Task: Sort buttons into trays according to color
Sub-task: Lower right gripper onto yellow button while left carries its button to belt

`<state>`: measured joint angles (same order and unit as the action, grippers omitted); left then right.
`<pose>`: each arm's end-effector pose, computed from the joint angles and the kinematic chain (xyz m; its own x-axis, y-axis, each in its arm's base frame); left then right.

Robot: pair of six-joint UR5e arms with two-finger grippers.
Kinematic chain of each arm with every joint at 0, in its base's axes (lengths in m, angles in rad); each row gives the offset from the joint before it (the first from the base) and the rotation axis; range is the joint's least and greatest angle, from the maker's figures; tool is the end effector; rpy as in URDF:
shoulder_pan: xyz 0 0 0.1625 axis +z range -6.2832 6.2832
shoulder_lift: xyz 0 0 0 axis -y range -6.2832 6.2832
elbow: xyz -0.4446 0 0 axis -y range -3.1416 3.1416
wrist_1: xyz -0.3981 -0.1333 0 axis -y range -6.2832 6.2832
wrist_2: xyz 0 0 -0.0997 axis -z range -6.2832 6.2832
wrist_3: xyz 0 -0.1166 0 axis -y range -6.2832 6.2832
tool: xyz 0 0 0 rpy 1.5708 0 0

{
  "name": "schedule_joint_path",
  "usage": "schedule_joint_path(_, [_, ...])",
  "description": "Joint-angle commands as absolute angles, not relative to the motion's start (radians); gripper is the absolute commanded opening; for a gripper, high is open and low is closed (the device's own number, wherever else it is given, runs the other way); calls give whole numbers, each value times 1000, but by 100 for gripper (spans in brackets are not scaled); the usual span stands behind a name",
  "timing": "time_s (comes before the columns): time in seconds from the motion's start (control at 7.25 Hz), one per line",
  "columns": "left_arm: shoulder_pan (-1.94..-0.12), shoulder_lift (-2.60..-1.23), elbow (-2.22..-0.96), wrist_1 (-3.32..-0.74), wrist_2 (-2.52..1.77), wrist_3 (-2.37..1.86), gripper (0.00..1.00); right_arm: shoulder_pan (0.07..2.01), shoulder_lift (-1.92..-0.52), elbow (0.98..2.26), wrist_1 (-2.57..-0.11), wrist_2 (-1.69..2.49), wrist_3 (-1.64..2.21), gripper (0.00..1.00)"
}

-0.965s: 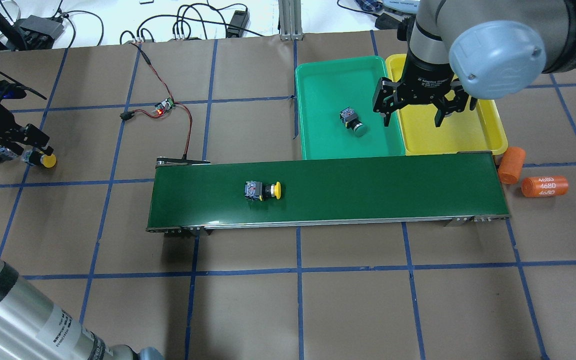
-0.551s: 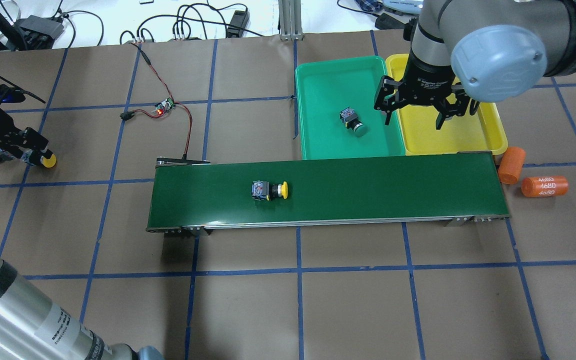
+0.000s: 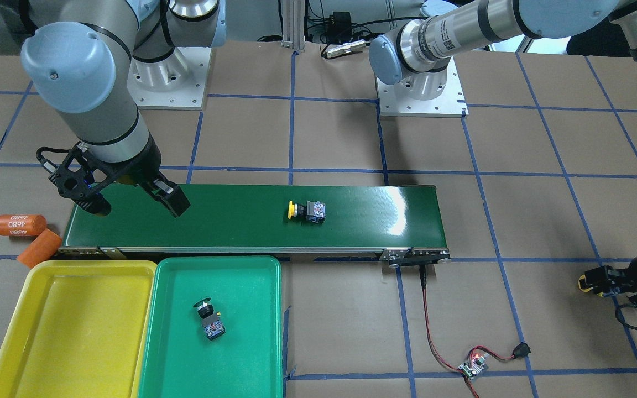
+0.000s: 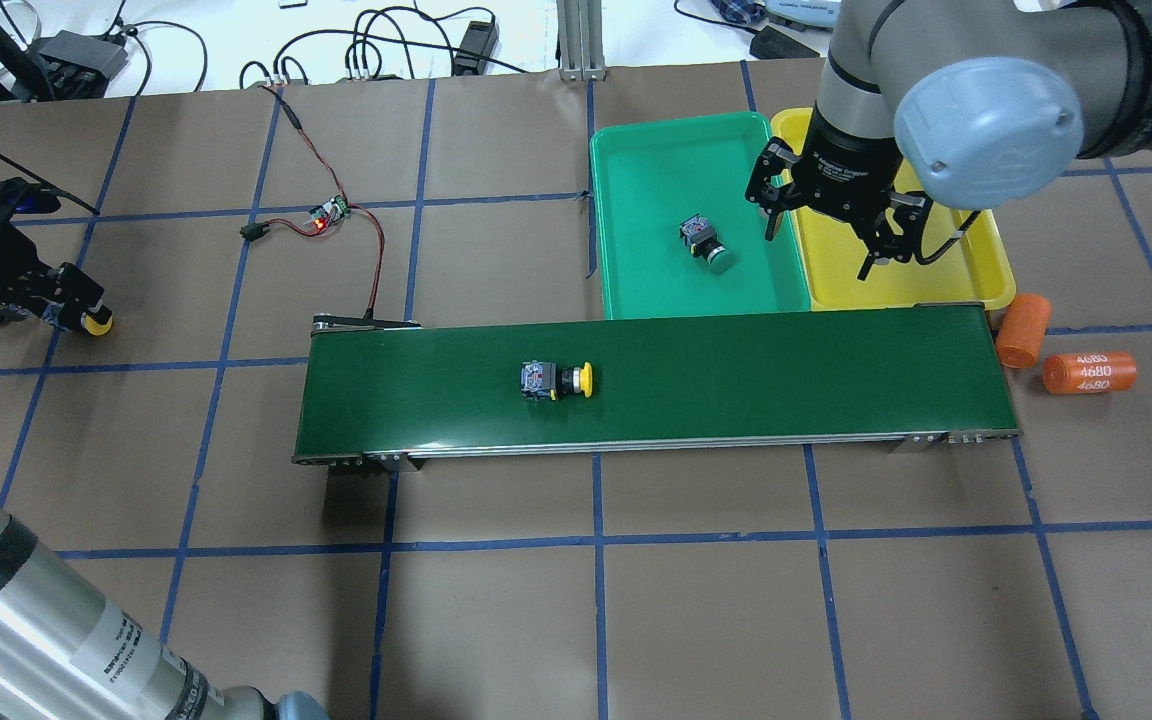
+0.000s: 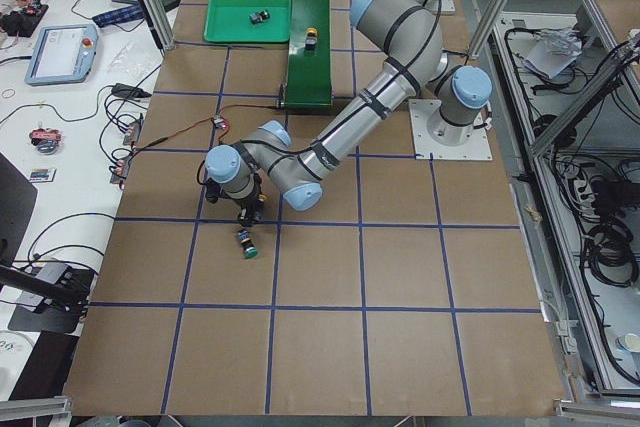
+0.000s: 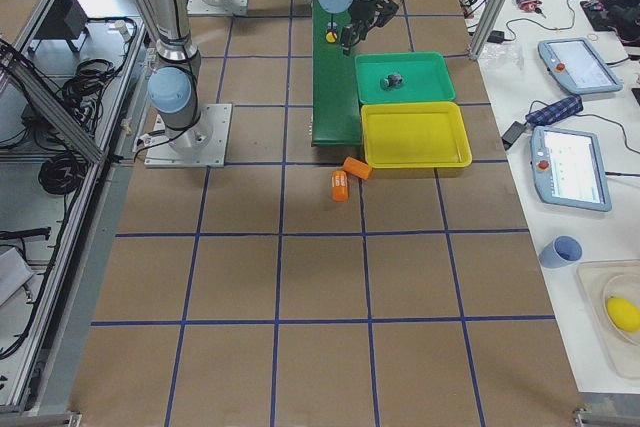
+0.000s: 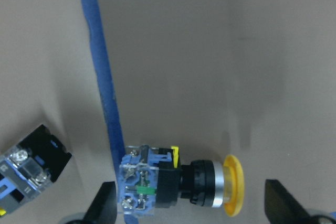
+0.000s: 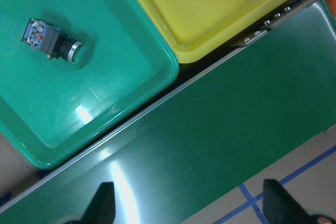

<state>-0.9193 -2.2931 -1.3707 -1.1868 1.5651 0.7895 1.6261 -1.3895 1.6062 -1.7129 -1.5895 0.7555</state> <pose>0.3311 -0.6551 0.1683 -0.9860 0.1317 0.1018 0.1413 0.9856 0.0930 0.1619 -0.5516 0.3905 -0.7644 0.6415 0.0647 0.6443 0.7636 0.0415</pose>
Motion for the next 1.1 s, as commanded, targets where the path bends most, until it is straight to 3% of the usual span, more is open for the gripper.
schedule_joint_path(0.0, [-937, -2261, -1394, -1210, 1565, 787, 0, 1643, -1391, 1641, -1761, -1583, 938, 100])
schedule_joint_path(0.28, [-1006, -2148, -1439, -1355, 1563, 693, 0, 1715, -1378, 1690, -1878, -1586, 1151, 100])
schedule_joint_path(0.69, [-1181, -1929, -1685, -1421, 1504, 365, 0, 1789, -1362, 1755, -1920, -1585, 1370, 100])
schedule_joint_path(0.96, [-1346, -1835, -1744, -1419, 1500, 141, 0, 1818, -1362, 1761, -1927, -1583, 1443, 100])
